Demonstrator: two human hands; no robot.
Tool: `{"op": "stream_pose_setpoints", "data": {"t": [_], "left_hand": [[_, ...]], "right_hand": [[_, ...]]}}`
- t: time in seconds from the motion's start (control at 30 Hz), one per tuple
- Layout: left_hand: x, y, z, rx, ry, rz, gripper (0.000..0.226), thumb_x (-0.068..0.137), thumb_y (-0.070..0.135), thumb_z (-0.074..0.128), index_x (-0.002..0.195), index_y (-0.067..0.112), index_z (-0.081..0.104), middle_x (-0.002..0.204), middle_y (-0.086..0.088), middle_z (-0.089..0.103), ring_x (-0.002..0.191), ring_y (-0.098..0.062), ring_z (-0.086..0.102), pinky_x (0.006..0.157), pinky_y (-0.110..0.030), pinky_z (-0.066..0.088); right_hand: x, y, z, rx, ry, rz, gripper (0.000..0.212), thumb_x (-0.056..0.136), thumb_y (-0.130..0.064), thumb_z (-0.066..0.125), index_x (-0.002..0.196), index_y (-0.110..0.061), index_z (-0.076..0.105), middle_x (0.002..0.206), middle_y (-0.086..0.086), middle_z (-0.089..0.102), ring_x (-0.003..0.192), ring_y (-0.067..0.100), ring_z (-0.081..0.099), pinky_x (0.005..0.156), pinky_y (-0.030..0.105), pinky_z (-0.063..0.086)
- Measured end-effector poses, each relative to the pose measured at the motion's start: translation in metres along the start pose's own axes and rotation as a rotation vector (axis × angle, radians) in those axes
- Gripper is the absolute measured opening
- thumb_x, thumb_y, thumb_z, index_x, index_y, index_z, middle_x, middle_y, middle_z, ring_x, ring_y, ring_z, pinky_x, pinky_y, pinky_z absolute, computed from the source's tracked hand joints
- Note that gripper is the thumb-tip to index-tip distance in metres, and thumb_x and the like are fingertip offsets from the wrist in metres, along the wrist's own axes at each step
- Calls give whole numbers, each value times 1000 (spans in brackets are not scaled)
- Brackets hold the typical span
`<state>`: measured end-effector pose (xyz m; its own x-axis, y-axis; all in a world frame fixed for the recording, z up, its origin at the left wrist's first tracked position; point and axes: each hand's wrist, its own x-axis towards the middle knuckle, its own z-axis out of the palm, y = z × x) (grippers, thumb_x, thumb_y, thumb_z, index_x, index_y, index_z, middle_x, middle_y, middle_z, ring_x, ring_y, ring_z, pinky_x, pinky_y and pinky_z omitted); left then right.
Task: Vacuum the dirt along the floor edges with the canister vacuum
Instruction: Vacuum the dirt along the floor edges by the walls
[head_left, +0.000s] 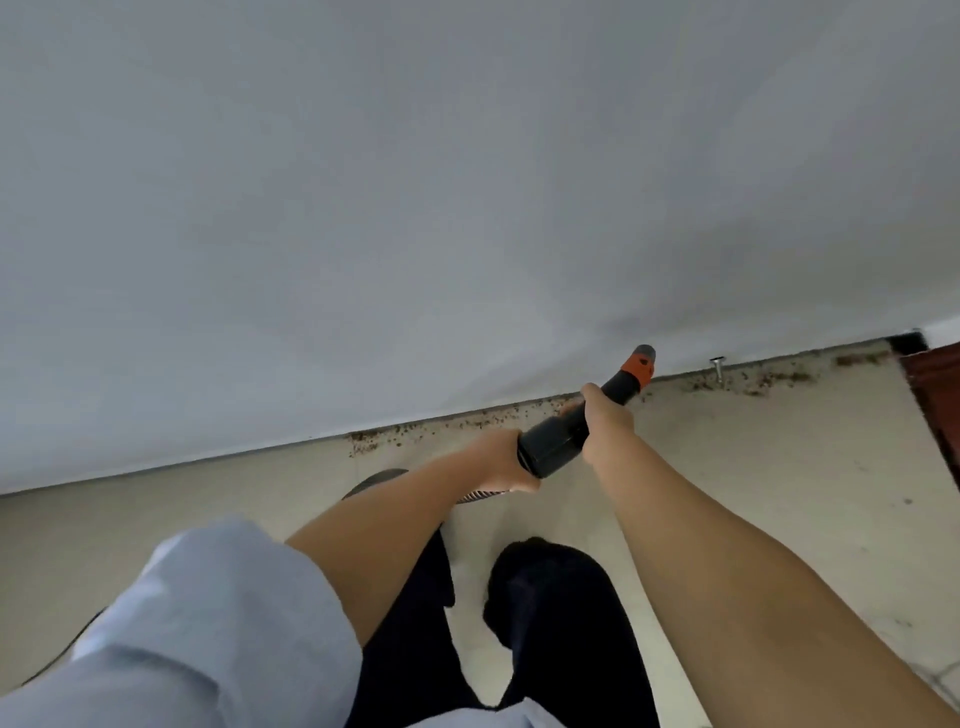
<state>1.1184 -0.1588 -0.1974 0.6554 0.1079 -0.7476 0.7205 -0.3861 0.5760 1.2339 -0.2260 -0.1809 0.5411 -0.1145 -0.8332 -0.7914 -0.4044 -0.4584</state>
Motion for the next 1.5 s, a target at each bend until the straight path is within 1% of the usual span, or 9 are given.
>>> {"op": "stream_pose_setpoints", "data": {"t": [0.1,0.2,0.33,0.5,0.73,0.9,0.97,1.17,1.5], "left_hand": [[10,-4,26,-78,38,-70,19,76,22,65,89,17,53,70,4,54,63,-11,53,55,-19,41],[20,-15,56,-203,93,-141,24,74,29,66,93,19,55,72,6,59,63,-10,58,56,-19,45],[32,-39,111,-403,139,-216,29,73,34,68,95,21,55,80,3,66,72,-16,66,67,-27,55],[46,-87,184,-685,194,-225,45,78,27,70,116,12,53,94,-5,63,84,-23,62,84,-37,55],[129,-216,296,-768,420,-388,25,75,35,67,93,25,52,76,9,59,68,-12,58,58,-22,43],[187,-314,358,-619,398,-389,38,76,37,69,107,21,53,92,3,63,88,-18,63,74,-29,51],[209,-347,368,-545,382,-380,36,78,36,68,106,19,53,89,5,58,83,-15,59,71,-26,46],[276,-410,391,-510,424,-348,29,74,33,69,94,21,52,80,2,60,80,-20,64,72,-33,54],[282,-444,389,-838,469,-436,29,78,17,68,101,11,54,74,-3,55,65,-17,54,63,-27,46]], "right_hand": [[26,13,-2,-113,-55,34,43,87,-24,61,122,-6,43,107,12,61,95,27,58,82,38,49],[57,30,5,-267,-141,38,42,87,-24,62,121,-5,45,98,10,58,98,28,60,92,40,49],[85,68,11,-403,-233,31,21,88,-19,60,102,-7,52,69,5,57,62,19,55,67,34,48],[120,137,31,-546,-334,7,11,87,-15,58,85,-8,50,66,6,55,57,19,53,56,30,45],[227,285,105,-633,-427,-53,11,85,-8,55,80,-8,45,60,7,49,49,19,48,50,29,43],[310,387,130,-566,-413,-86,10,85,-11,56,82,-8,47,58,6,51,48,20,50,53,28,46],[335,413,141,-515,-392,-80,10,85,-13,57,87,-6,50,57,6,52,47,19,50,51,28,46],[398,454,176,-472,-376,-159,13,86,-16,58,93,-6,53,58,3,54,46,16,52,49,26,48],[393,476,224,-560,-638,-184,9,84,-11,55,79,-10,48,58,4,50,47,16,48,51,27,45]]}}
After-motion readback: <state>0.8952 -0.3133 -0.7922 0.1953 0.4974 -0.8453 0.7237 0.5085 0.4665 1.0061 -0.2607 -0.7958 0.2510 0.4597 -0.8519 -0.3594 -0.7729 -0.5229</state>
